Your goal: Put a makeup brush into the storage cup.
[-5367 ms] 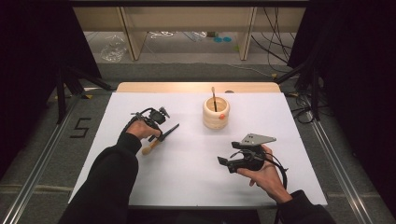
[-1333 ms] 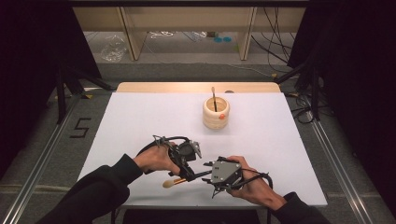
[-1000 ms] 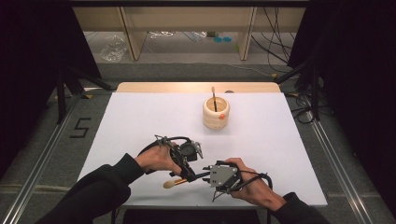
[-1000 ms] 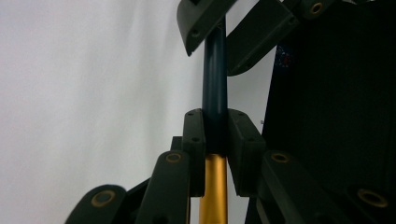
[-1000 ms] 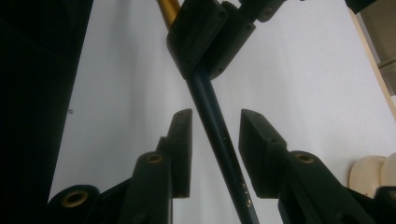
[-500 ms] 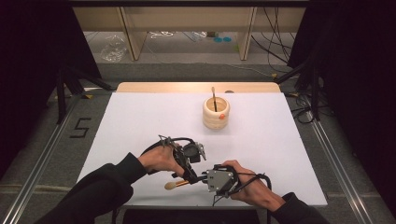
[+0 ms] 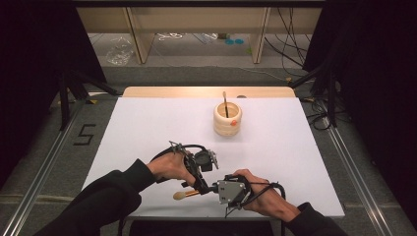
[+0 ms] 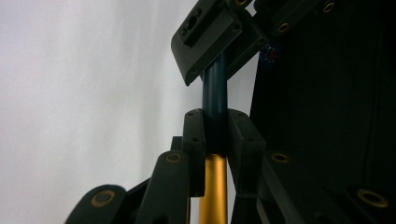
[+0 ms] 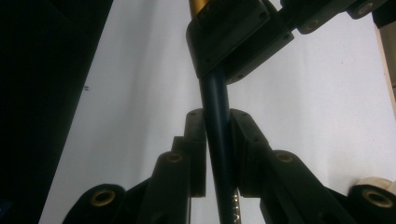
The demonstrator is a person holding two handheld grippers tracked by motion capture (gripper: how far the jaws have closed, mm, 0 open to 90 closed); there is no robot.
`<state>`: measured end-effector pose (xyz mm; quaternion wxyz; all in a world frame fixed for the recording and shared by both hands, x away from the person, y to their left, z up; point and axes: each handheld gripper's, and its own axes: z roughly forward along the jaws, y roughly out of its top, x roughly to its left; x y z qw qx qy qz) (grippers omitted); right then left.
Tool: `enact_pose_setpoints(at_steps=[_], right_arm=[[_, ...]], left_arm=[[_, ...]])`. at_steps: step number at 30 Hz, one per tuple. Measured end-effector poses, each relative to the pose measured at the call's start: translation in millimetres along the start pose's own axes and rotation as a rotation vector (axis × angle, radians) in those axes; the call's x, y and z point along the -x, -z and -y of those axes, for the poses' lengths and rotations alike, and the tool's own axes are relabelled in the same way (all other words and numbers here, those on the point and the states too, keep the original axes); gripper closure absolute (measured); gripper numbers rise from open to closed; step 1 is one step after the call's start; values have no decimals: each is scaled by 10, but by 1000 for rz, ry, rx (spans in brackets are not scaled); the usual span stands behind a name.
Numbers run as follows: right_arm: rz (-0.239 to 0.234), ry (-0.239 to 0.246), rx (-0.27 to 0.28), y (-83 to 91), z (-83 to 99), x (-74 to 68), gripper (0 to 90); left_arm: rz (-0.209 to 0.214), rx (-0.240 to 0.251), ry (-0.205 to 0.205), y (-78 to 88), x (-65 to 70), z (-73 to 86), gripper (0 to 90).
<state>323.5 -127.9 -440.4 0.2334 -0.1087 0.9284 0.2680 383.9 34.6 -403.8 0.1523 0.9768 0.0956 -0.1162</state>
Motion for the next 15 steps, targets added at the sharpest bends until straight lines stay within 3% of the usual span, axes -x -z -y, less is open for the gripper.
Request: enact_pose_setpoints(at_steps=[9, 10, 11, 13, 15], right_arm=[[-2, 13, 2, -1, -5, 1, 774], [10, 31, 27, -24, -8, 18, 773], [-6, 16, 1, -9, -5, 6, 773], [-5, 21, 4, -8, -13, 5, 773], [-6, 23, 3, -10, -13, 5, 773]], left_arm=[[6, -2, 9, -8, -3, -6, 780], [2, -3, 0, -10, -11, -14, 780], [3, 0, 1, -13, -10, -19, 781], [7, 18, 23, -27, 2, -21, 780], [6, -2, -2, -19, -23, -25, 781]])
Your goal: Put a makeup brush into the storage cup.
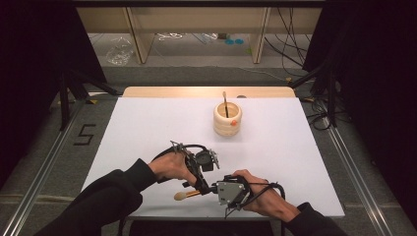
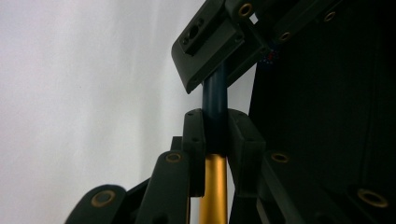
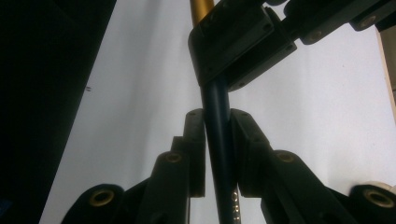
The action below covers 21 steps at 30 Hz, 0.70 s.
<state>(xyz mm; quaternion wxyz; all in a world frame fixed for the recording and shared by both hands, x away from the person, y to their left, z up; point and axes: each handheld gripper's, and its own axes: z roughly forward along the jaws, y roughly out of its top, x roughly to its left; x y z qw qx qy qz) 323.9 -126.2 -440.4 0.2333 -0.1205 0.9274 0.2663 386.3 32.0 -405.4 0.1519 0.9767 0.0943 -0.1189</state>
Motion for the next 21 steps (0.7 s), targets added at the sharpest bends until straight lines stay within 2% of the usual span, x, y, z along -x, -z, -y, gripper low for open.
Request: enact_pose_setpoints(at_steps=[2, 3, 4, 5, 6, 7, 9, 10, 11, 12, 13, 15, 16, 17, 19, 20, 21], right_arm=[[-2, -7, -7, 0, 1, -10, 778], [8, 12, -8, 2, -1, -2, 781], [2, 1, -3, -2, -3, -9, 783], [-1, 0, -12, -1, 3, -11, 785], [-2, -11, -15, -1, 7, -22, 786], [0, 9, -12, -1, 6, -10, 789], [-9, 1, -12, 1, 3, -21, 793], [-9, 7, -9, 1, 2, -20, 794], [-7, 33, -6, 1, 1, -5, 795], [-5, 25, -3, -1, 0, -12, 796], [-2, 44, -6, 2, 3, 3, 796], [-14, 29, -20, 6, 10, -8, 797], [-6, 31, -21, 8, 13, -9, 798], [-6, 26, -24, 12, 16, -12, 798], [0, 38, -21, 19, 20, 5, 799], [0, 48, -20, 23, 26, 20, 799], [19, 18, -33, 31, 34, 2, 799]], left_arm=[[2, 14, 16, -16, 12, -2, 780], [0, -3, 8, -7, 10, -8, 780], [-3, -1, 6, -11, 8, -9, 780], [-1, 11, 23, -19, 16, -8, 780], [2, 9, 23, -16, 14, -9, 780], [2, 10, 22, -15, 14, -9, 780], [6, 9, 21, -12, 12, -6, 779], [14, -7, 8, -3, 1, -3, 779], [23, -4, 23, -3, 4, 2, 779], [22, 13, 32, -9, 2, 3, 778], [23, 9, 21, -5, -13, 5, 778], [25, 21, 25, -5, -23, 9, 773], [23, 43, 48, -12, -12, 13, 766], [24, 52, 51, -13, -12, 18, 752], [26, 26, 17, 15, -27, 32, 692], [10, 54, 33, 20, -16, 39, 625], [2, 59, 28, 43, -27, 43, 585]])
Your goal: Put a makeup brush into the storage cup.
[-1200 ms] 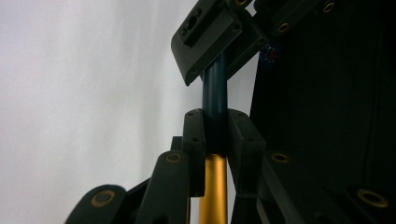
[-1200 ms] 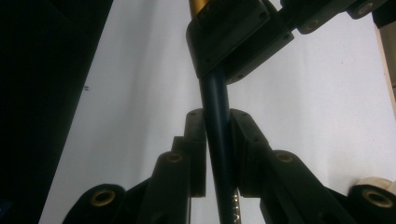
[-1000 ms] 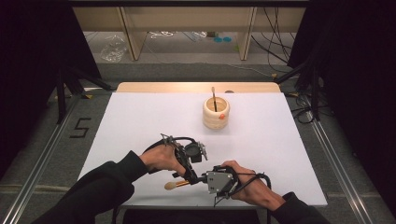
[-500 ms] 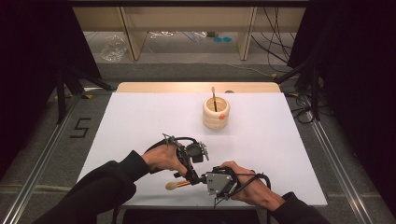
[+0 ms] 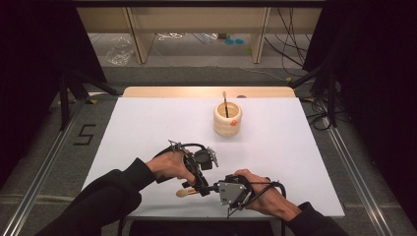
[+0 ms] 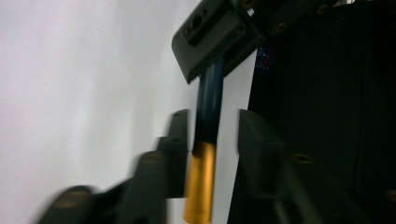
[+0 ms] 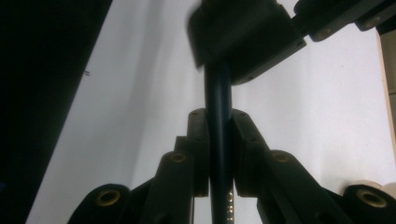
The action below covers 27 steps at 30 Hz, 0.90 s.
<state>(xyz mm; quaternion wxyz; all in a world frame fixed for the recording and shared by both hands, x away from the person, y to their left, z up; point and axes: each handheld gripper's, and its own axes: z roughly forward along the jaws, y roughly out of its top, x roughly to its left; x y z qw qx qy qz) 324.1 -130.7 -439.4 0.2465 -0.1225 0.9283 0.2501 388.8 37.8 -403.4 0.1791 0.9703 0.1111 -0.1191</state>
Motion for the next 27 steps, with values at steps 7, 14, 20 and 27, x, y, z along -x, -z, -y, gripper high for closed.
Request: enact_pose_setpoints(at_steps=[7, 14, 20, 27], right_arm=[[25, 36, 47, 42, 62, 120, 800], [44, -7, 62, 104, 106, 171, 800], [76, -36, 77, 177, 147, 231, 800], [120, -78, 97, 230, 217, 313, 800]], left_arm=[[-57, 106, 29, 133, -8, 81, 448], [-128, 208, 57, 287, -57, 199, 377], [-181, 295, 98, 400, -118, 378, 319], [-229, 410, 119, 492, -174, 605, 285]])
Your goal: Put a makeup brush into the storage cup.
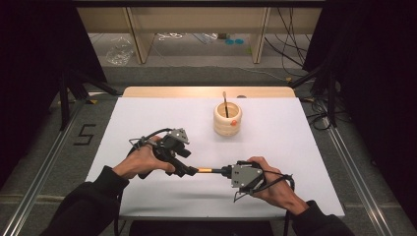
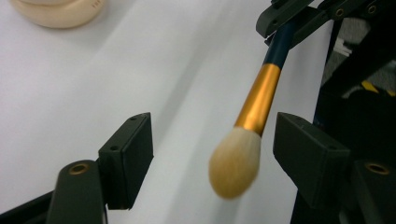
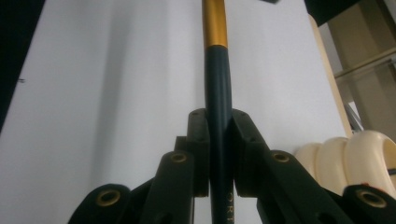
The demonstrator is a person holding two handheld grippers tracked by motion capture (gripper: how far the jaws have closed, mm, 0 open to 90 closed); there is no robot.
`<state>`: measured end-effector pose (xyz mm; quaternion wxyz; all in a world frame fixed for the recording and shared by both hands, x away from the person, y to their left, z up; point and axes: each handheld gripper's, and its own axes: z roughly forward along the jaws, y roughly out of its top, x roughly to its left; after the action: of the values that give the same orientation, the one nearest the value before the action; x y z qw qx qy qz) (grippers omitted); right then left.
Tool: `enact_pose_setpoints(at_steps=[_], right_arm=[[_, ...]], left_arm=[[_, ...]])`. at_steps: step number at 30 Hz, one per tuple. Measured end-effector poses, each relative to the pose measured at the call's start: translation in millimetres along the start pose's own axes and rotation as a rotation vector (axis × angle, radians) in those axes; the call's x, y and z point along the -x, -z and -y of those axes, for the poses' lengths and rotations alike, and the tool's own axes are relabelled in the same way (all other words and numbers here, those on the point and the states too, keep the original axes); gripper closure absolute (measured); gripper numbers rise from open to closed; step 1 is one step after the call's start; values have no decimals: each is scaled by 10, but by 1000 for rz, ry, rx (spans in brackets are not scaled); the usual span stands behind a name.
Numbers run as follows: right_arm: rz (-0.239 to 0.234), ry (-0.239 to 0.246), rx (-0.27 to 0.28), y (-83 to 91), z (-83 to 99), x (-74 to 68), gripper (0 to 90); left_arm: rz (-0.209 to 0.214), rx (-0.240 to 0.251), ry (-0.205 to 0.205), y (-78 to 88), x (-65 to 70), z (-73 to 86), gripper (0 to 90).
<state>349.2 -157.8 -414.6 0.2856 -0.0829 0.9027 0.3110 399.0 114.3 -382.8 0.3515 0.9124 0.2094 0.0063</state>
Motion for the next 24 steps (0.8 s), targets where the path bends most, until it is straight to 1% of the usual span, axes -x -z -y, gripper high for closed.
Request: enact_pose_setpoints(at_steps=[1, 2, 3, 4, 5, 6, 7, 8, 9, 10, 11, 12, 13, 14, 15, 16, 17, 19, 20, 21, 22, 23, 24], right_arm=[[1, -9, 4, 6, 12, 15, 800], [13, -32, 3, 10, 19, 17, 800], [21, -53, 8, 16, 31, 25, 800], [25, -80, 14, 23, 45, 36, 800], [28, -108, 11, 36, 53, 35, 800], [40, -113, 13, 44, 68, 53, 800], [51, -130, 15, 55, 82, 67, 800], [69, -149, 18, 63, 92, 75, 800], [85, -152, 22, 71, 104, 95, 800], [86, -159, 24, 82, 116, 110, 800], [95, -184, 36, 89, 120, 113, 800], [104, -193, 43, 94, 125, 123, 800], [114, -219, 61, 106, 128, 123, 800], [113, -231, 74, 116, 132, 137, 800], [129, -239, 79, 122, 133, 140, 800], [137, -258, 92, 135, 137, 152, 800], [137, -269, 102, 140, 139, 160, 800], [149, -293, 125, 154, 140, 173, 800], [152, -298, 133, 155, 139, 176, 800], [154, -307, 142, 158, 136, 179, 800], [155, -311, 146, 157, 134, 179, 800], [156, -314, 152, 156, 132, 181, 800], [163, -317, 158, 155, 132, 185, 799]], left_arm=[[0, 12, 1, 12, -6, 14, 282], [-9, 35, 3, 22, -11, 32, 279], [-27, 77, -3, 25, -24, 46, 272], [-31, 93, 0, 29, -30, 56, 265], [-39, 121, 33, 31, -14, 76, 265], [-47, 146, 44, 41, -12, 93, 262], [-51, 168, 49, 49, -12, 106, 254], [-39, 190, 76, 51, 1, 123, 250], [-48, 208, 86, 53, 16, 134, 250], [-44, 232, 91, 40, 24, 147, 247], [-48, 247, 100, 28, 35, 158, 242], [-47, 259, 100, 6, 39, 173, 242], [-48, 277, 110, -14, 51, 185, 240], [-42, 294, 122, -30, 60, 193, 241], [-32, 317, 141, -56, 71, 205, 242], [-22, 330, 148, -70, 74, 212, 241], [-33, 351, 166, -99, 93, 220, 244], [-37, 381, 178, -146, 106, 233, 246], [-25, 393, 189, -169, 109, 238, 248], [-28, 407, 202, -186, 121, 237, 249], [-13, 432, 209, -212, 126, 237, 249], [-11, 441, 220, -224, 143, 230, 251], [-5, 453, 221, -240, 155, 221, 253]])
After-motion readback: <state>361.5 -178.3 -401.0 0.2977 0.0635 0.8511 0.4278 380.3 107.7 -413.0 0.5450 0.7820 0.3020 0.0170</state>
